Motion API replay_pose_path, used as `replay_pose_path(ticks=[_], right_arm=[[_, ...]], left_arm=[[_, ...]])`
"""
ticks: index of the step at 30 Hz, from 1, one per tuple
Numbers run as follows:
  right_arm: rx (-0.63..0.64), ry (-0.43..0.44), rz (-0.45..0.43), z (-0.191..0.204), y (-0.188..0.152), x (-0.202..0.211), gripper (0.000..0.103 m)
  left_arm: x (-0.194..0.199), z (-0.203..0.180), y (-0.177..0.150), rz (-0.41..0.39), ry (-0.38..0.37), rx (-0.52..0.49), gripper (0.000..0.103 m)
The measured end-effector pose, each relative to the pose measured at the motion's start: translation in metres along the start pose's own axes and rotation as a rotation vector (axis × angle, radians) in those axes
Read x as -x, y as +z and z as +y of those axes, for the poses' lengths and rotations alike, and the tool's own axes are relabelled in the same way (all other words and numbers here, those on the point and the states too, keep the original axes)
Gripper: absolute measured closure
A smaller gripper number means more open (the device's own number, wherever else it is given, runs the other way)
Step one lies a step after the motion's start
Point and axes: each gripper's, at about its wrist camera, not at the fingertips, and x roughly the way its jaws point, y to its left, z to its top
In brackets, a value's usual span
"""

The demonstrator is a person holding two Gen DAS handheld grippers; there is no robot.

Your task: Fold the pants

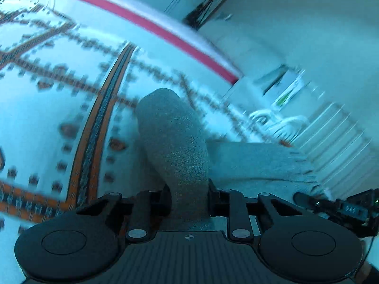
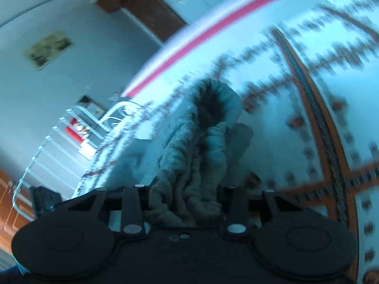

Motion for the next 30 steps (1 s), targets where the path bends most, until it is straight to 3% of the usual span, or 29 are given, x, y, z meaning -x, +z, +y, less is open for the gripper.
replay_pose_path(ticks=[6, 10, 11, 12, 13, 14, 15, 16, 19, 22, 23, 25, 27, 30], right_arm=[[0.068, 0.033, -0.041, 0.014, 0.068, -0.007, 0.074], [0.035, 0.005, -0.044, 0.002, 0.116, -0.034, 0.071], [0.020, -0.018, -0.041, -0.005, 0.121, -0.043, 0.060], [0.019, -0.073, -0.030, -0.014, 0.124, -0.054, 0.037], [0.006, -0.190, -0.016, -0.026, 0.125, -0.064, 0.027], [-0.020, -0.307, 0.001, -0.036, 0.121, -0.069, 0.037], [-0.035, -0.343, -0.001, -0.043, 0.116, -0.068, 0.057], [-0.052, -0.319, -0.027, -0.049, 0.109, -0.060, 0.060], [0.008, -0.265, -0.131, -0.039, 0.092, -0.033, 0.056], [0.043, -0.251, -0.122, -0.035, 0.083, -0.038, 0.057], [0.037, -0.283, -0.081, -0.039, 0.083, -0.051, 0.059], [0.021, -0.347, -0.009, -0.045, 0.078, -0.067, 0.058], [-0.007, -0.305, -0.075, -0.037, 0.077, -0.050, 0.061], [0.000, -0.238, -0.138, -0.028, 0.075, -0.028, 0.062]], left_arm=[[0.016, -0.005, 0.054, -0.074, -0.014, -0.039, 0.076], [-0.008, -0.013, 0.077, -0.078, 0.034, -0.078, 0.073], [-0.016, -0.013, 0.079, -0.059, 0.071, -0.080, 0.057], [-0.026, -0.011, 0.081, -0.045, 0.159, -0.095, 0.046], [-0.031, -0.011, 0.078, -0.047, 0.300, -0.127, 0.030], [-0.033, -0.011, 0.073, -0.048, 0.394, -0.154, 0.028], [-0.029, -0.009, 0.067, -0.045, 0.391, -0.160, 0.028], [-0.022, -0.008, 0.060, -0.049, 0.365, -0.161, 0.028], [-0.009, -0.016, 0.037, -0.059, 0.361, -0.227, 0.026], [-0.021, -0.014, 0.020, -0.019, 0.387, -0.244, 0.023], [-0.026, -0.011, 0.013, 0.004, 0.423, -0.246, 0.014], [-0.018, 0.001, 0.008, -0.026, 0.434, -0.166, 0.007], [0.001, -0.003, 0.005, -0.074, 0.446, -0.150, 0.007], [0.030, -0.010, -0.002, -0.107, 0.399, -0.151, 0.008]])
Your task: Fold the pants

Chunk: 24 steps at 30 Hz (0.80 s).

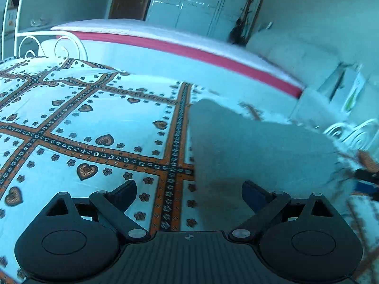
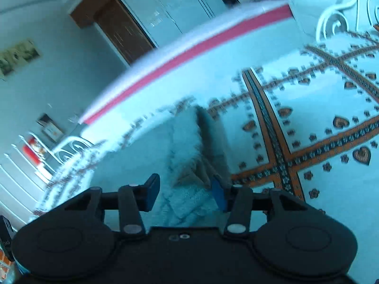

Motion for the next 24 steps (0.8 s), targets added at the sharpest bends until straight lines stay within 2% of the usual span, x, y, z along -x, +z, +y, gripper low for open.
replay_pose_path(ticks=[2, 4, 7, 9, 11, 15, 17, 22, 24], right_arm=[[-0.032, 0.012, -0.014, -0.003, -0.005, 0.011, 0.063], [-0.044, 0.017, -0.039, -0.003, -0.015, 0.024, 0.062], [-0.025, 0.027, -0.022, 0.005, -0.022, 0.034, 0.058], [0.020, 0.015, -0.018, 0.015, -0.026, 0.043, 0.043], [0.082, 0.005, -0.031, 0.025, -0.034, 0.057, 0.033], [0.160, -0.006, -0.020, 0.037, -0.052, 0.086, 0.030], [0.188, -0.019, -0.039, 0.041, -0.061, 0.102, 0.018], [0.214, -0.041, -0.090, 0.051, -0.077, 0.133, 0.013], [0.226, -0.063, -0.106, 0.057, -0.085, 0.142, 0.006]], left_arm=[[0.015, -0.003, -0.006, 0.012, -0.021, -0.026, 0.009], [0.025, -0.007, -0.017, 0.025, 0.005, -0.073, 0.009], [0.039, -0.009, -0.029, 0.051, 0.047, -0.104, 0.009], [0.055, -0.011, -0.033, 0.051, 0.044, -0.104, 0.009], [0.072, -0.015, -0.036, 0.037, 0.045, -0.115, 0.009], [0.110, -0.025, -0.047, 0.003, 0.042, -0.150, 0.009], [0.126, -0.028, -0.052, -0.005, 0.039, -0.161, 0.009], [0.162, -0.030, -0.068, -0.021, 0.043, -0.165, 0.008], [0.173, -0.030, -0.074, -0.026, 0.044, -0.155, 0.005]])
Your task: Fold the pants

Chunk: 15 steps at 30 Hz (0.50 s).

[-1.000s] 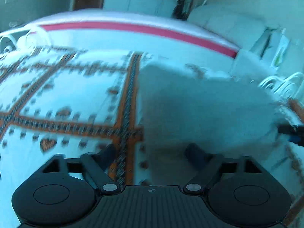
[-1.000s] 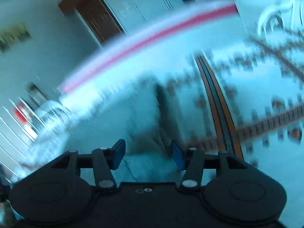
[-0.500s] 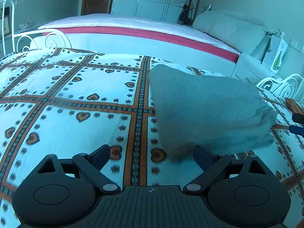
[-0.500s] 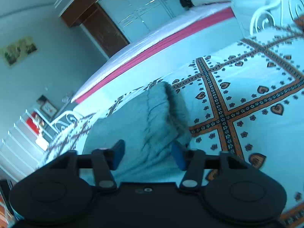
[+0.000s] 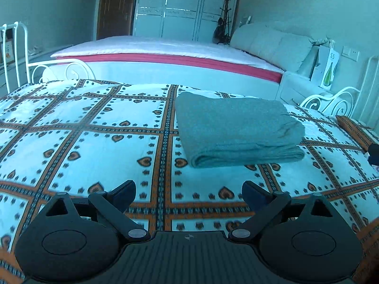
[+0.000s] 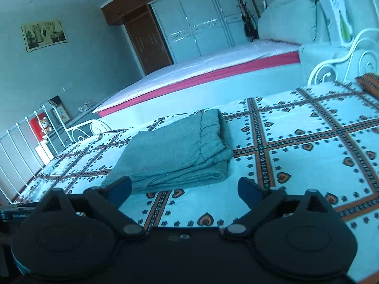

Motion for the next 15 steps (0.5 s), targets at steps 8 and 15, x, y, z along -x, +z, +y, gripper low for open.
replay_pose_path(ticks=[8, 15], right_arm=[[0.085, -0.060, -0.064, 0.040, -0.037, 0.041, 0.006], [0.271, -0.080, -0.068, 0.076, -0.067, 0.053, 0.006]], left_arm=[[0.058, -0.026, -0.036, -0.069, -0.020, -0.073, 0.000], [0.080, -0.046, -0.050, -0.101, -0.025, -0.131, 0.000]])
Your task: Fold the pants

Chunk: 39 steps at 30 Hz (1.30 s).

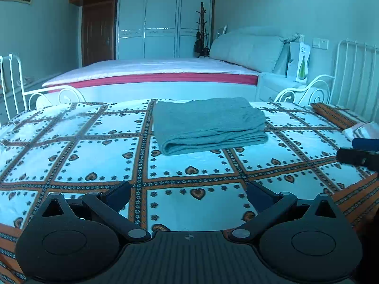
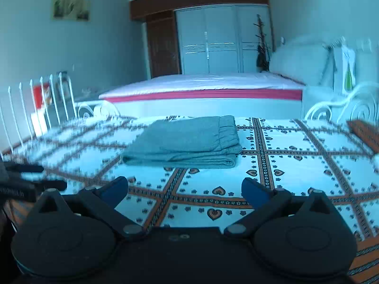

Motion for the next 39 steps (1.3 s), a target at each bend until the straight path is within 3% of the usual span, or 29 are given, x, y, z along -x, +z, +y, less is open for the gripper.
replay_pose_path(ticks=[5, 15, 39], right_arm=[[0.013, -0.013, -0.008, 0.001, -0.002, -0.002, 0.006], [-0.083, -0.037, -0.029, -0.017, -0.001, -0.009, 0.006], [-0.075, -0.023, -0.030, -0.015, 0.000, -0.011, 0.006]], left_arm=[[-0.004, 0.002, 0.004, -0.041, 0.018, 0.039, 0.000], [-0.011, -0.005, 0.002, -0.039, 0.012, 0.041, 0.000], [-0.008, -0.005, 0.005, -0.064, 0.007, 0.050, 0.000]])
